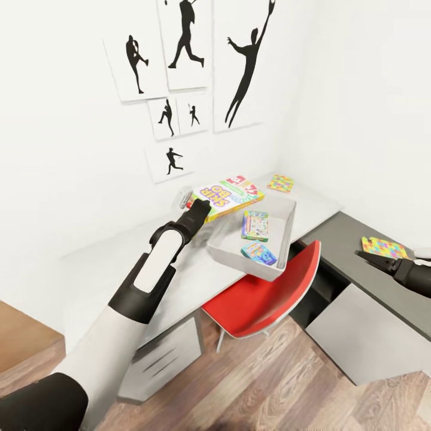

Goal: Put all the toys in the child's room - the three board games (two on the bed and one on the table), the two jigsaw puzzles on the table, and the tennis ball on the table - inside the toy box on the table in the child's room.

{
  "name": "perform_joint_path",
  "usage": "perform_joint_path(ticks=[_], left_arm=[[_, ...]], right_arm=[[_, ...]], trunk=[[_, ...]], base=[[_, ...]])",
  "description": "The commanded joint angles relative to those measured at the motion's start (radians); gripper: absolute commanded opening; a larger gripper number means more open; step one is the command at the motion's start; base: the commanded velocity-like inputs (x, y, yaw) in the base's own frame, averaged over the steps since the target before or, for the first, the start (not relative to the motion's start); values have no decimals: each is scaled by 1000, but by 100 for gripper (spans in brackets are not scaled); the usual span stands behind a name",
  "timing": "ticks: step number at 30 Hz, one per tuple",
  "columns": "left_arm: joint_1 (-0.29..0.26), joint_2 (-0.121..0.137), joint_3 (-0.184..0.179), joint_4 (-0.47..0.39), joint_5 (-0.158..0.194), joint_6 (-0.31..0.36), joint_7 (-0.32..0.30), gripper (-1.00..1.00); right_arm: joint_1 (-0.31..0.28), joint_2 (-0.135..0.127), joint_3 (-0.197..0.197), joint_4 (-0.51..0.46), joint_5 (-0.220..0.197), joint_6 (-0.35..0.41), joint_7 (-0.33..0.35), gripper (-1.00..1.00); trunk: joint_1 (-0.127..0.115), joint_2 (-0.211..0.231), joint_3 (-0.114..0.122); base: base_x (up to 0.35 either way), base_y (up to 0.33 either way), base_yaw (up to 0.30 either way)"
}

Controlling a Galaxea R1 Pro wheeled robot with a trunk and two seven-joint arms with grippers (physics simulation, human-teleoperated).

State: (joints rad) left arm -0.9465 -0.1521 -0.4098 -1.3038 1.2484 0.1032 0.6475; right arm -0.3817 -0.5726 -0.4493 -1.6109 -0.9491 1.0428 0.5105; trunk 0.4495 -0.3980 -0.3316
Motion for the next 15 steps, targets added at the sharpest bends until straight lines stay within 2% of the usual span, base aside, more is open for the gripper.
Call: perform_joint_path(ticks=[1, 15], left_arm=[[-1, 0, 0, -1, 1, 4, 7, -100], [-24, 0, -1, 63, 6, -8, 12, -100]], right_arm=[[-2, 0, -1, 0, 8, 4, 9, 100], [-1, 3, 0, 0, 8, 4, 8, 100]], trunk=[[1, -2, -2], [1, -2, -2]], base=[[0, 0, -246], [0, 0, -271]])
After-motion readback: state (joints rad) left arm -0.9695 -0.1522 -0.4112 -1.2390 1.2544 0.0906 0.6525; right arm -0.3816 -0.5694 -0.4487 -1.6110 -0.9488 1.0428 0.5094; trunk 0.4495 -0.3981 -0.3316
